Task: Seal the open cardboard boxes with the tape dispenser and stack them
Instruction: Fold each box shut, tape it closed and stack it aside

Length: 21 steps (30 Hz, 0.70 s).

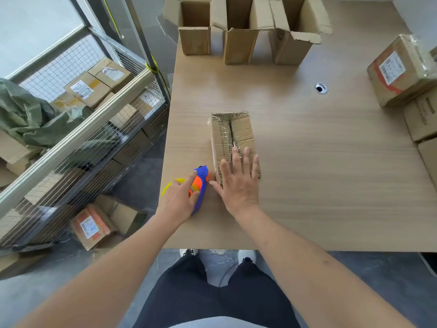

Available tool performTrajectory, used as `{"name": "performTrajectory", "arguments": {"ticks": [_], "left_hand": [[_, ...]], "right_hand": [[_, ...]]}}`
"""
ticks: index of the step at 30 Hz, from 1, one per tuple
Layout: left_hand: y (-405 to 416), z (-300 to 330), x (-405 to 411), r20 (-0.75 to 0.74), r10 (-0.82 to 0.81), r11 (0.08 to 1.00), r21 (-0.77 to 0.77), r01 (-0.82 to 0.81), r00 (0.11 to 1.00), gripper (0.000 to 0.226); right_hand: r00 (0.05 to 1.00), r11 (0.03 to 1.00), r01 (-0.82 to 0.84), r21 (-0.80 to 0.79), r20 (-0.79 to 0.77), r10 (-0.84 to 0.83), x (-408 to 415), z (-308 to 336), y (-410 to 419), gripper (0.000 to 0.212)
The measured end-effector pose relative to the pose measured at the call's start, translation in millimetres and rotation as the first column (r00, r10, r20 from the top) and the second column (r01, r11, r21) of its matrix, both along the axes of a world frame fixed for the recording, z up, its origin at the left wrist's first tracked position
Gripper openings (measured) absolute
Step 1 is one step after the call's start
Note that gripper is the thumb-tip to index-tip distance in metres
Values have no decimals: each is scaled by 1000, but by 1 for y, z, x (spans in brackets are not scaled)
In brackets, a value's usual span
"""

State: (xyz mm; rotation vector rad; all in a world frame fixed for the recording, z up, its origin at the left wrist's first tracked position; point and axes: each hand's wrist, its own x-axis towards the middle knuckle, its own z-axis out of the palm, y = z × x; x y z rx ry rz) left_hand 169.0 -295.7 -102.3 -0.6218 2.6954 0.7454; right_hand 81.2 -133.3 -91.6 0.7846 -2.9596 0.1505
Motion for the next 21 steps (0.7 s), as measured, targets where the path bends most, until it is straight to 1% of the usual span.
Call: {"name": "performTrajectory", "arguments": {"ticks": [2, 4, 5, 8, 11, 13, 15, 16, 19, 21], "left_hand": [[-4, 7, 1, 3, -8, 999, -43, 8, 1000, 54], [-6, 16, 0, 3, -10, 996, -86, 11, 1000, 49], [-6, 21, -1, -21, -15, 996, -91, 13, 1000, 47], [-3, 30, -8, -176, -75, 997, -33, 70, 981, 42], [7, 36, -14, -361, -193, 978, 3, 209, 912, 39], [19, 39, -19, -450, -268, 957, -27, 287, 852, 36], [33, 42, -21, -484, -334, 936, -71, 344, 809, 39], [39, 42, -21, -481, -354, 929, -85, 359, 802, 44], [53, 43, -18, -445, -360, 929, -87, 361, 820, 60], [63, 42, -18, -452, -362, 929, -108, 353, 815, 61]], "right_hand": [[999, 999, -17, 36, 41, 16, -1, -1, 1, 74], [997, 999, -19, 28, 76, 17, -3, 3, 3, 82], [995, 999, -25, 21, 100, 23, -4, 6, 5, 86], [984, 998, -47, -32, 173, 52, -10, 18, 21, 101], [964, 992, -117, -42, 237, 123, -15, 30, 42, 109], [948, 983, -182, -3, 266, 176, -18, 36, 55, 107], [934, 974, -226, 14, 286, 213, -18, 38, 66, 102], [929, 970, -242, 16, 291, 227, -18, 39, 70, 97], [924, 964, -264, -10, 282, 256, -15, 37, 82, 76], [926, 959, -280, -45, 250, 282, -12, 34, 91, 64]]}}
